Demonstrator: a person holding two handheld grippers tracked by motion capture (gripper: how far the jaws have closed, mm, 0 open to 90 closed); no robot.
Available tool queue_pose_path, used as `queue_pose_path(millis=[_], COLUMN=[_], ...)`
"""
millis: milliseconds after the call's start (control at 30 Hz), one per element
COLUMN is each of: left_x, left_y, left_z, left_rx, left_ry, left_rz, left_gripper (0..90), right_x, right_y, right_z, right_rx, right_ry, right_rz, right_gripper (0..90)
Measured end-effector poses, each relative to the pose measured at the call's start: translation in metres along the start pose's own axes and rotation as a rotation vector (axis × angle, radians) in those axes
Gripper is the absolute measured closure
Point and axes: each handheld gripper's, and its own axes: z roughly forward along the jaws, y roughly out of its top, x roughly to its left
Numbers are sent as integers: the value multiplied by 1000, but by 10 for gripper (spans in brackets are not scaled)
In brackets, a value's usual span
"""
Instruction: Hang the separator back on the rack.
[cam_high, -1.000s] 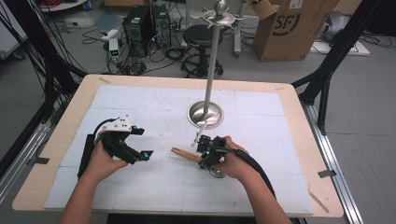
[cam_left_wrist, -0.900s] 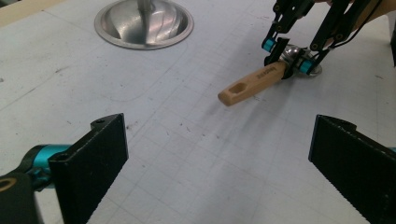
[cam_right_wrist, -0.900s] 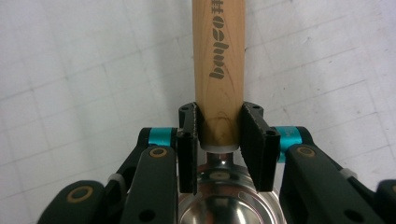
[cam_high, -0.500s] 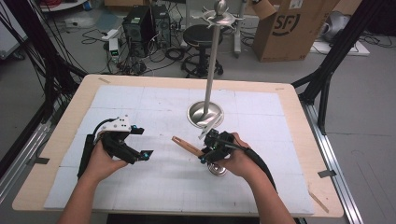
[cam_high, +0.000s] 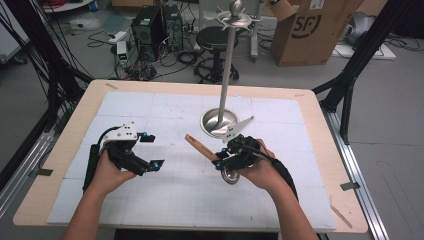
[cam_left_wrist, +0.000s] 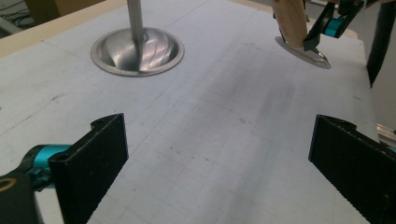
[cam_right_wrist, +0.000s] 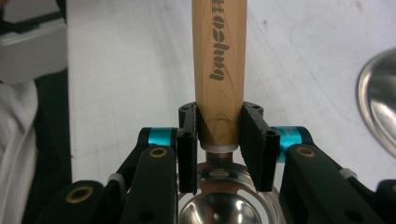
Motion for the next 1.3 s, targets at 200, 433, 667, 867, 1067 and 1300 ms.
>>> queue_pose_path(millis=[200,433,667,867,1067,1300], left_x=[-7,-7,-11,-15,-19,-26], left_y=[9,18,36,51,68,82], left_z=[-4,-8,-8,-5,3,11], left_rx=[-34,-76,-88,-118,-136,-167], left_ry=[-30,-79,-91,-115,-127,-160], left_rz=[19,23,45,61,69,82], left_gripper=[53,53,53,53,53,53], right_x=[2,2,1,1,1,4], right_y=[1,2,2,6,12,25], right_z=[-10,-18,-27,-31,-35,-38], right_rx=[-84,-139,-209,-273,-301,-314], right_ry=[23,40,55,87,89,99], right_rz=[-19,-23,-34,-44,-66,-99], right_gripper=[694,694,694,694,694,694])
